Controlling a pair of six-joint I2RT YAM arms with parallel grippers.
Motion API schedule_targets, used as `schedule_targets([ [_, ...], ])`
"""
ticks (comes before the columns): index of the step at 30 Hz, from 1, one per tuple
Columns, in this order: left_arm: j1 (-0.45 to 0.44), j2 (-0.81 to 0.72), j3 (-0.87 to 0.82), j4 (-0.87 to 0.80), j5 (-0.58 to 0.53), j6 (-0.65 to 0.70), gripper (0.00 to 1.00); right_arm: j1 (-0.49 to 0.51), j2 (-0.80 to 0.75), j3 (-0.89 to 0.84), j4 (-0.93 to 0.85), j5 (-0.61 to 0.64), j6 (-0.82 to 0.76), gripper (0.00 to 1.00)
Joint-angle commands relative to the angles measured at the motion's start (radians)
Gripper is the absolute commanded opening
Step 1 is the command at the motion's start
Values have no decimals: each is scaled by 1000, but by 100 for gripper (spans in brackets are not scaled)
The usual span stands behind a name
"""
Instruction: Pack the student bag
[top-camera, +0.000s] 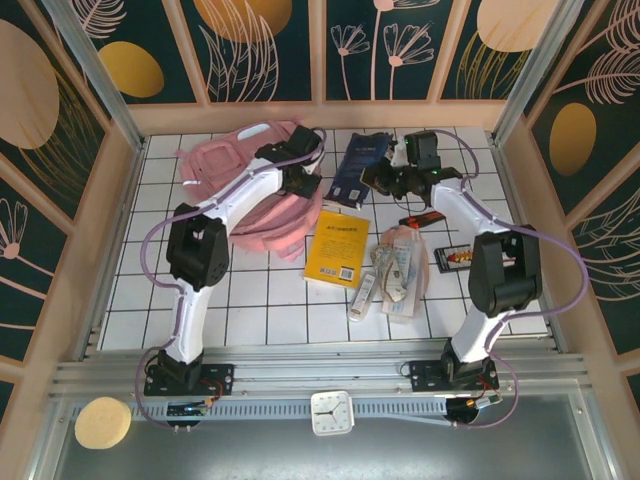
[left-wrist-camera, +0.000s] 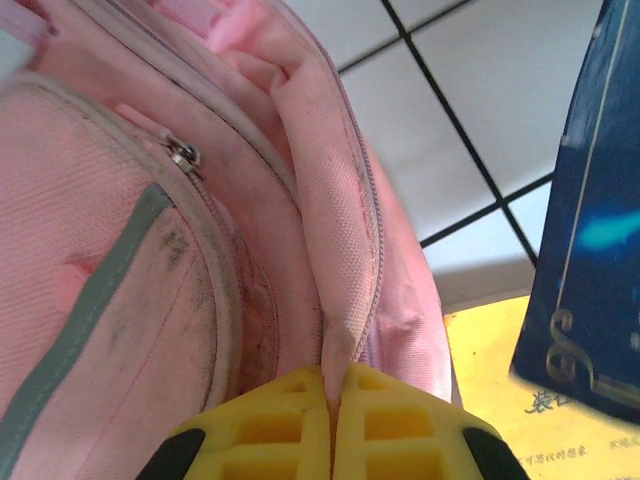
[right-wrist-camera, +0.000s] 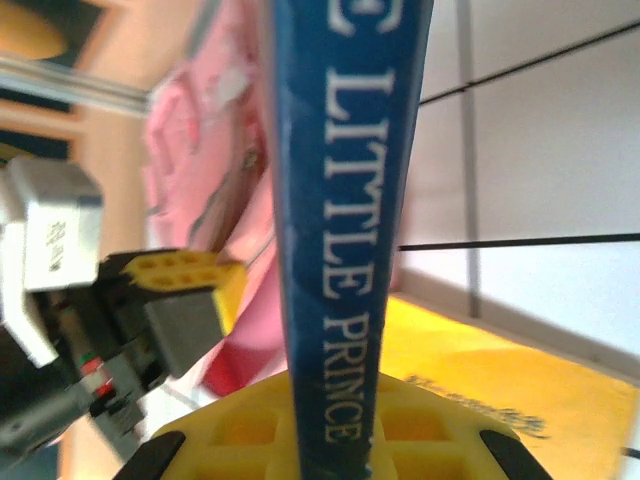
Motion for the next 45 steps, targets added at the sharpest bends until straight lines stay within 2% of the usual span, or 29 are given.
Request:
schedule_targets([
  [1,3,-91,49,-63,-3,-28,0,-7,-76,16,72,-169,29,0],
  [8,24,-117,193,-133,-13,-54,0,17,-149,-78,101,-290,117,0],
  [16,28,-188,168,-142,-38,-43,0,121,-129,-171,140,-444,142,0],
  [23,28,-241,124,-135,-14,-35,0,226,70,-116,304,-510,239,0],
  [31,14,-293,54,-113,76,-12,0,212,325,21,691,-550,566,0],
  [37,-7,-314,22,-127,87,-6,0,223,470,230,577,-410,501,0],
  [41,-10,-279,99,-145,104,-44,0,254,510,227,726,-304,591,0],
  [45,-18,-210,223,-168,112,-92,0,297,487,126,898,-110,669,0],
])
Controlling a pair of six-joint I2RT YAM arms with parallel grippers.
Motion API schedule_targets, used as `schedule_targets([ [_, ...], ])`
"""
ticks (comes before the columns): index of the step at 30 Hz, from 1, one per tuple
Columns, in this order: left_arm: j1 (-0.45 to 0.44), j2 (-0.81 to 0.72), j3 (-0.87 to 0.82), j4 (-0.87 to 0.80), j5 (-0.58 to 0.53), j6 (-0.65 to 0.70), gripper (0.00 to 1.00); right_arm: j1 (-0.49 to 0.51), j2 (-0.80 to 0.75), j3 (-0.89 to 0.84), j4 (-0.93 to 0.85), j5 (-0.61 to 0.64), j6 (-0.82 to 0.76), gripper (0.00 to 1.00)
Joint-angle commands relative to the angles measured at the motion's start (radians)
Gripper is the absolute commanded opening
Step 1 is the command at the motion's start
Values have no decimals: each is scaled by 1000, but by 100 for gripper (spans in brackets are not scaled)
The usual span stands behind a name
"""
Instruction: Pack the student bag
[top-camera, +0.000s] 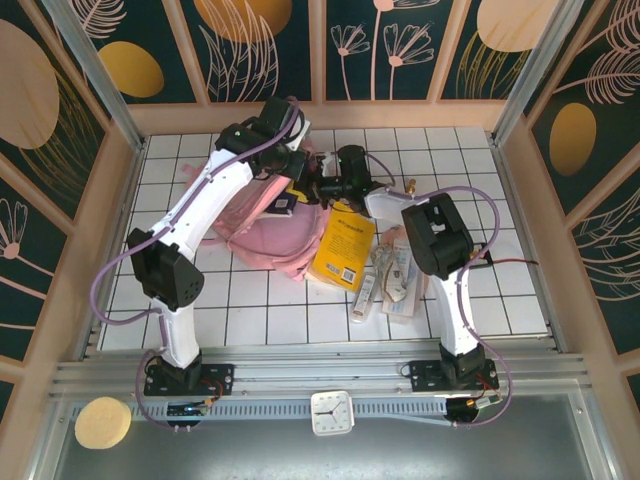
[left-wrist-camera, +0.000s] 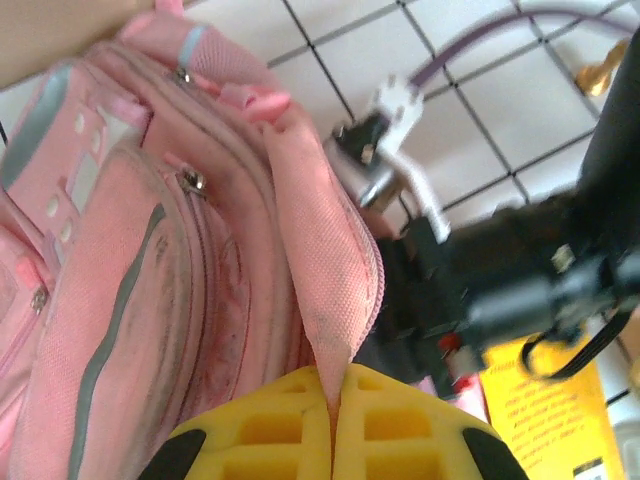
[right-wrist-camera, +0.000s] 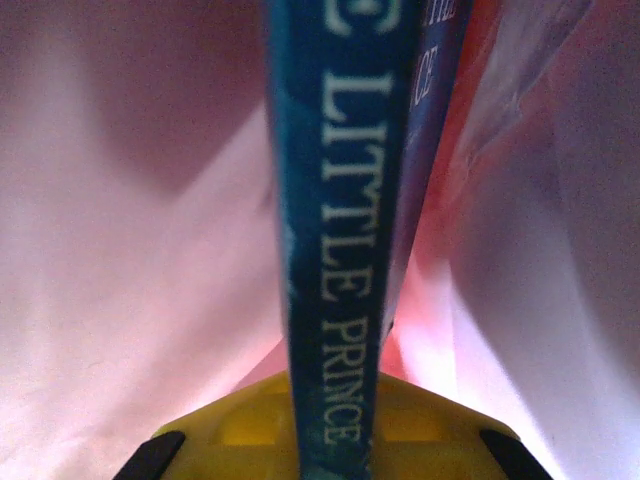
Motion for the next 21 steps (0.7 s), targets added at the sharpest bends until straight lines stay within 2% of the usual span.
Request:
schedule_targets([
  [1,-20,22,131,2,62,-61,0,45,-14,-36,203,204,60,0],
  [4,-25,49,170,1,97,-91,0,84,-2,-5,157,309,-4,0],
  [9,-30,69,182,-1,121,-99,0,99,49,59,94,418,-12,0],
  [13,-30,78,177,-3,121,-95,0,100,114,178,-68,408,-64,0],
  [17,-30,84,152,-1,92,-86,0,96,121,216,-241,391,-112,38],
  [19,-30,91,147,-10,51,-82,0,93,82,233,-377,419,-186,51],
  [21,-30,102,154,-24,5,-89,0,88,35,245,-505,447,-263,61],
])
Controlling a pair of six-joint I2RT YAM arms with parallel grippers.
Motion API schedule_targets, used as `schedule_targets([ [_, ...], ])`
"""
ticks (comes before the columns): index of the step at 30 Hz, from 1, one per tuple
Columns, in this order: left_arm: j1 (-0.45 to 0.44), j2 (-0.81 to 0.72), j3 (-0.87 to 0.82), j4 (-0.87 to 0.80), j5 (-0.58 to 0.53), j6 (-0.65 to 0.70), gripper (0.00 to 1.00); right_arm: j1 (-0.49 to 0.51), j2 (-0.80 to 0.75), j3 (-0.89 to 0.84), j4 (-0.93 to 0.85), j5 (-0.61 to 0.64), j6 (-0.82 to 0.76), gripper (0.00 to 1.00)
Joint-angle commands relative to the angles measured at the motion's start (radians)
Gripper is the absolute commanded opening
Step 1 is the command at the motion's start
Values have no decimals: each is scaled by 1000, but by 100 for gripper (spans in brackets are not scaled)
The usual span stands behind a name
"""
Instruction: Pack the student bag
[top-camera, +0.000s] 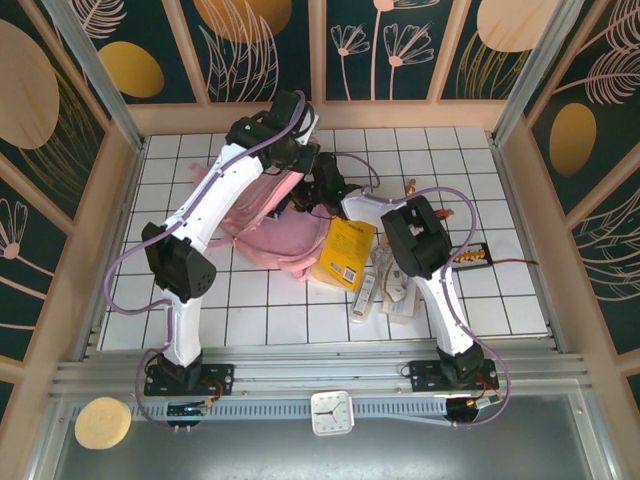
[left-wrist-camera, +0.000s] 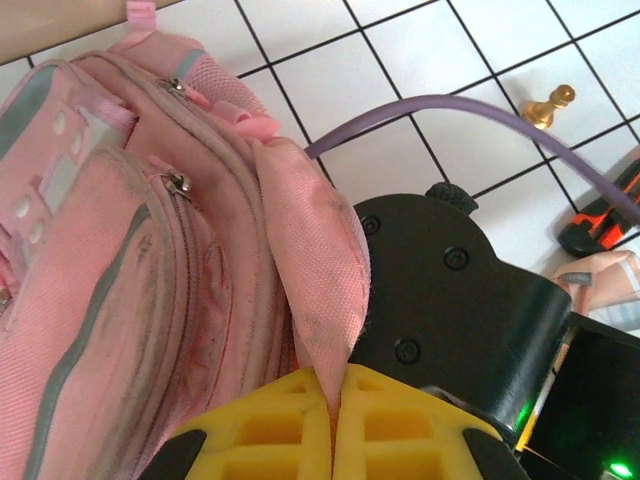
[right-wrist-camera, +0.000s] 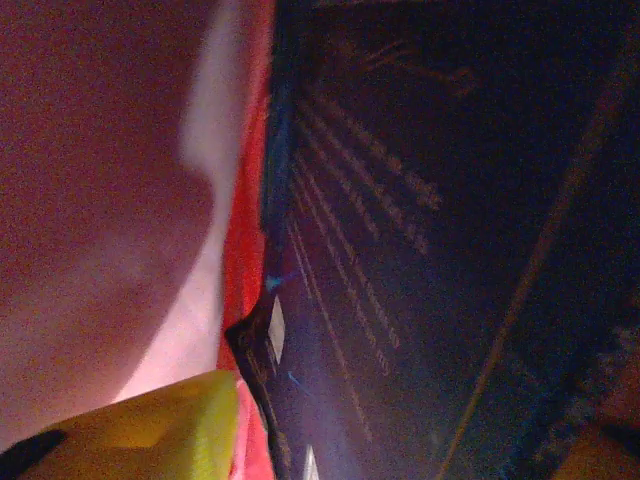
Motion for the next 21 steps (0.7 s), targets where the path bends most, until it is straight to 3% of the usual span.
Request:
schedule_targets([
  [1,-10,10,30,16,-51,-22,0,-11,-113,38,-282,70,-165,66],
  [7,-3,37,41,10,-143,-36,0,-21,-240,-40,-467,68,-253,67],
  [12,11,23,-34,32,-157,-36,0,-25,-353,-77,-569,111,-340,67],
  [21,32,-33,-294,160,-153,-59,0,-71,-623,-320,-514,94,-393,66],
])
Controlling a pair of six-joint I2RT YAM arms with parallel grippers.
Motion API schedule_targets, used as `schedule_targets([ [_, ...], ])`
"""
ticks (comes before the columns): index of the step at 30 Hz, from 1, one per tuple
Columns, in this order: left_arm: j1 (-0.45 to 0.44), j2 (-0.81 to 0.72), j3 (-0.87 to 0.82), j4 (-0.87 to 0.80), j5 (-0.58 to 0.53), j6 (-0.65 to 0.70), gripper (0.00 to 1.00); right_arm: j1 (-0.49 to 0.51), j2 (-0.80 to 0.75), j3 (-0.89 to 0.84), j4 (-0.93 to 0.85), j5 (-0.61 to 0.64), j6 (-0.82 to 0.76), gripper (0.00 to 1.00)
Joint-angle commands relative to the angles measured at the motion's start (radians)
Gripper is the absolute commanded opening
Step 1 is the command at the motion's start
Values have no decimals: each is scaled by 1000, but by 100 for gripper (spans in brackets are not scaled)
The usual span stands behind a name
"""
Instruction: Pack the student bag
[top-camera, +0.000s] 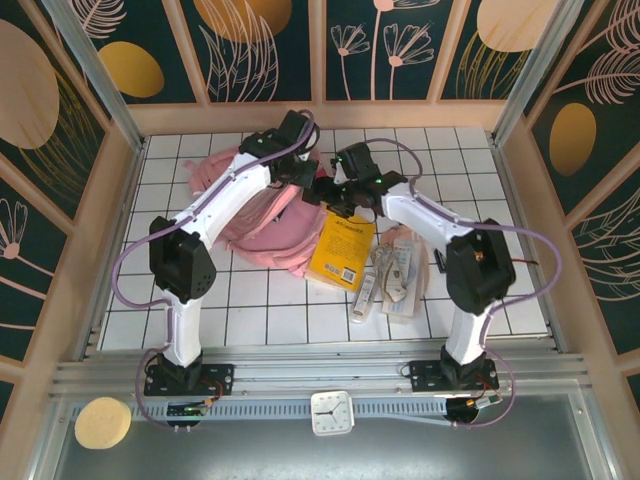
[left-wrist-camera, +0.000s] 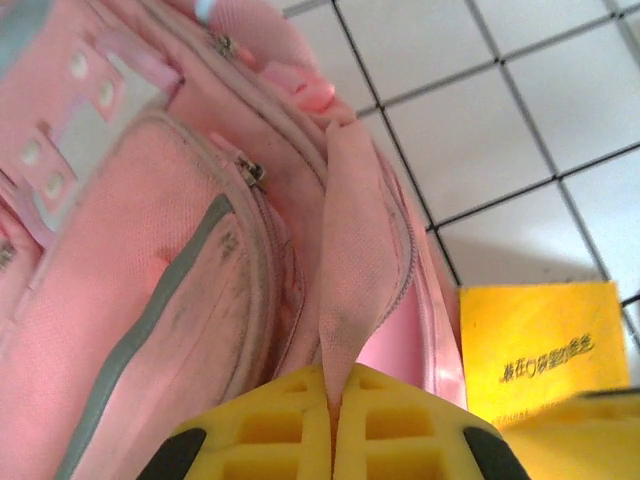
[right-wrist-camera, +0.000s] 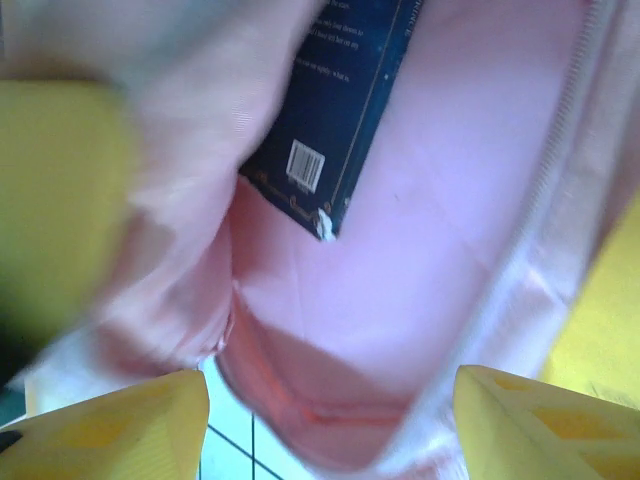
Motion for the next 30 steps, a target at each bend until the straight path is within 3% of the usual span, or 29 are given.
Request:
schedule_targets([
  [1,37,-36,-77,39,-42,-32,1,-34,-106,-93,-8,-4,-24,66],
  [5,41,-58,-132,53,-3,-32,6,-140,-140,-166,-157,-12,-38,66],
  [9,33,-98,-190,122,152,-66,59,-184,-129,-212,-228,-63,-80,66],
  [10,30,-110,-203,143,175,-85,63,-190,-121,-221,-229,-77,-85,66],
  [17,-10,-73,-214,220,378,-157,65,-204,1,-229,-233,-107,-114,66],
  [21,-26,-33,-255,256,490,-190,55,-222,48,-234,-270,-84,-131,66],
  [26,-32,2,-303,251,517,-191,55,-228,58,-261,-331,-36,-166,66],
  [30,-33,30,-344,242,522,-183,54,-230,70,-277,-309,-67,-178,66],
])
